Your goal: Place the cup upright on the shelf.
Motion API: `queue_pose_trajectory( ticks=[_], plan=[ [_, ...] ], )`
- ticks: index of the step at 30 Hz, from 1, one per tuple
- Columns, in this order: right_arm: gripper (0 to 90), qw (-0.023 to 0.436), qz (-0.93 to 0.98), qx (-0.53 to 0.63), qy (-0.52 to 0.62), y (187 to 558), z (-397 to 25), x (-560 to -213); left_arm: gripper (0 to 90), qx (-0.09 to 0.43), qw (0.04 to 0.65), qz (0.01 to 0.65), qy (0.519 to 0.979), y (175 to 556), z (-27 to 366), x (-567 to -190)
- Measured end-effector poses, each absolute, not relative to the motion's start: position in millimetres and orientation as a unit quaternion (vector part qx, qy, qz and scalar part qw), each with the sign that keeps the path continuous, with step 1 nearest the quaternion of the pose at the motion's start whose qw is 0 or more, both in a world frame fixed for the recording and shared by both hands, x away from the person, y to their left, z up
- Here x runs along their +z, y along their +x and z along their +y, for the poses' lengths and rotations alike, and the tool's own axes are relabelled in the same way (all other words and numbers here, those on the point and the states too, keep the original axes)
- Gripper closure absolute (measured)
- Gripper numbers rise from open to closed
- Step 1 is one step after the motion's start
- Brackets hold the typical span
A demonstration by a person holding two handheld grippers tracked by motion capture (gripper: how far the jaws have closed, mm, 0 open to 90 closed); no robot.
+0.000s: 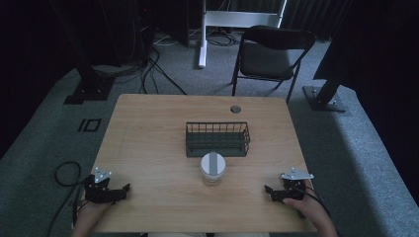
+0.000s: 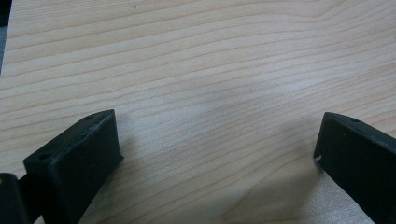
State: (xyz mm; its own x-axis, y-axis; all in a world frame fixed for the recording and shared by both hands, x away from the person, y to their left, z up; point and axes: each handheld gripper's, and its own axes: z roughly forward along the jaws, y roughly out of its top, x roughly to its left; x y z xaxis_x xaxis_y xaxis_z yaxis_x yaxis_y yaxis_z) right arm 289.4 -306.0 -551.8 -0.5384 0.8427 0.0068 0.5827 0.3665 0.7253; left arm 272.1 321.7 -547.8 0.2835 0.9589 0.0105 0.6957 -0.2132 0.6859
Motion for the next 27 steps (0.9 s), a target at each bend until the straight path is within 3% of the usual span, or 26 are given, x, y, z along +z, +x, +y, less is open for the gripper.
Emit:
queue_pose_trajectory(
  ticks=[27],
  plan=[
    [11.3,0.186,0.799,0.348,0.454,289.3,-304.4,-550.9,0.5,0.225,0.293,0.555,0.746,272.0,321.6,-547.8]
  ],
)
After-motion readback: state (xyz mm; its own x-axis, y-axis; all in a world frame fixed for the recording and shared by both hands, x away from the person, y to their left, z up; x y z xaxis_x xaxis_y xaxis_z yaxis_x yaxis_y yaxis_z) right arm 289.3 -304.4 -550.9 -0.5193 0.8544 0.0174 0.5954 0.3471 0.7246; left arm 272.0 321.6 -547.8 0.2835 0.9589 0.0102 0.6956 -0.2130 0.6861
